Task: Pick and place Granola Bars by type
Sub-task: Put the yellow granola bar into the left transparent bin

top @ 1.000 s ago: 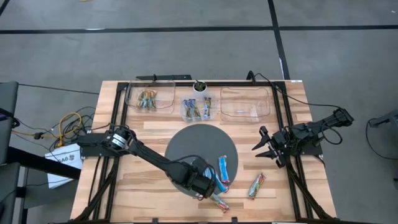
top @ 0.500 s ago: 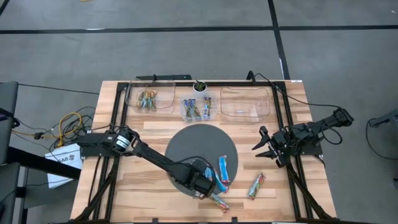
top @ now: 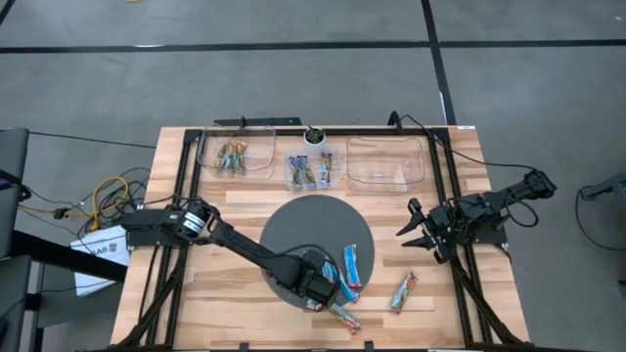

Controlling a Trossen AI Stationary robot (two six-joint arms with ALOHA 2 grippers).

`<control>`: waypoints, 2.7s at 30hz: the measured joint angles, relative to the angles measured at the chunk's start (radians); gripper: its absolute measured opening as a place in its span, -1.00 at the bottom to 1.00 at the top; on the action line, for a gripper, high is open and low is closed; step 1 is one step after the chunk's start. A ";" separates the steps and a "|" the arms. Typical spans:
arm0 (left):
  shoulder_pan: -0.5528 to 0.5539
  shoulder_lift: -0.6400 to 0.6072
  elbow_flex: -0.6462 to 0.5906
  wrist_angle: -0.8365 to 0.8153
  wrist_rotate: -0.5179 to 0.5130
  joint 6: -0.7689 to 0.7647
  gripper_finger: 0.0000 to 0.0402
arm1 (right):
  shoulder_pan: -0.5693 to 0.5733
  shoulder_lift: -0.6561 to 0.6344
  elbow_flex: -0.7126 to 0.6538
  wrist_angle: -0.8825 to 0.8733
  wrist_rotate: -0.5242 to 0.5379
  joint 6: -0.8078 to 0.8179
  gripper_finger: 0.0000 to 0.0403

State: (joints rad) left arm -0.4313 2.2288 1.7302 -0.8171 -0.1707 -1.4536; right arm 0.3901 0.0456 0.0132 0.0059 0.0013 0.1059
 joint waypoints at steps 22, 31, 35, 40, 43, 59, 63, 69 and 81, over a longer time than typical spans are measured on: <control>0.000 -0.002 0.000 -0.004 -0.019 0.113 -0.96 | 0.000 0.000 0.000 0.001 -0.002 0.000 -0.32; -0.003 -0.004 0.000 0.003 -0.058 0.152 -1.00 | 0.000 0.000 0.000 0.001 -0.002 0.000 -0.31; -0.006 -0.020 0.000 -0.001 -0.090 0.164 -1.00 | 0.000 0.000 0.000 0.001 -0.002 0.000 -0.32; -0.012 -0.046 0.000 -0.005 -0.152 0.193 -1.00 | 0.000 0.000 0.000 0.001 -0.002 0.000 -0.31; -0.014 -0.070 0.000 -0.014 -0.198 0.213 -0.99 | 0.000 0.000 0.000 0.001 -0.002 0.000 -0.31; 0.025 -0.238 0.000 -0.348 -0.411 0.217 -1.00 | 0.000 0.000 0.000 0.001 -0.001 0.000 -0.32; 0.055 -0.269 0.000 -0.433 -0.444 0.238 -1.00 | 0.000 0.000 0.000 0.001 -0.001 0.000 -0.31; 0.112 -0.320 0.000 -0.541 -0.526 0.293 -1.00 | 0.000 0.000 0.000 0.001 -0.001 0.000 -0.32; 0.278 -0.467 -0.025 -0.748 -0.674 0.354 -1.00 | 0.000 0.000 0.000 0.001 -0.001 0.000 -0.32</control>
State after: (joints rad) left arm -0.1532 1.7617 1.7053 -1.5652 -0.8451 -1.0994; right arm 0.3901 0.0457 0.0135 0.0067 0.0002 0.1059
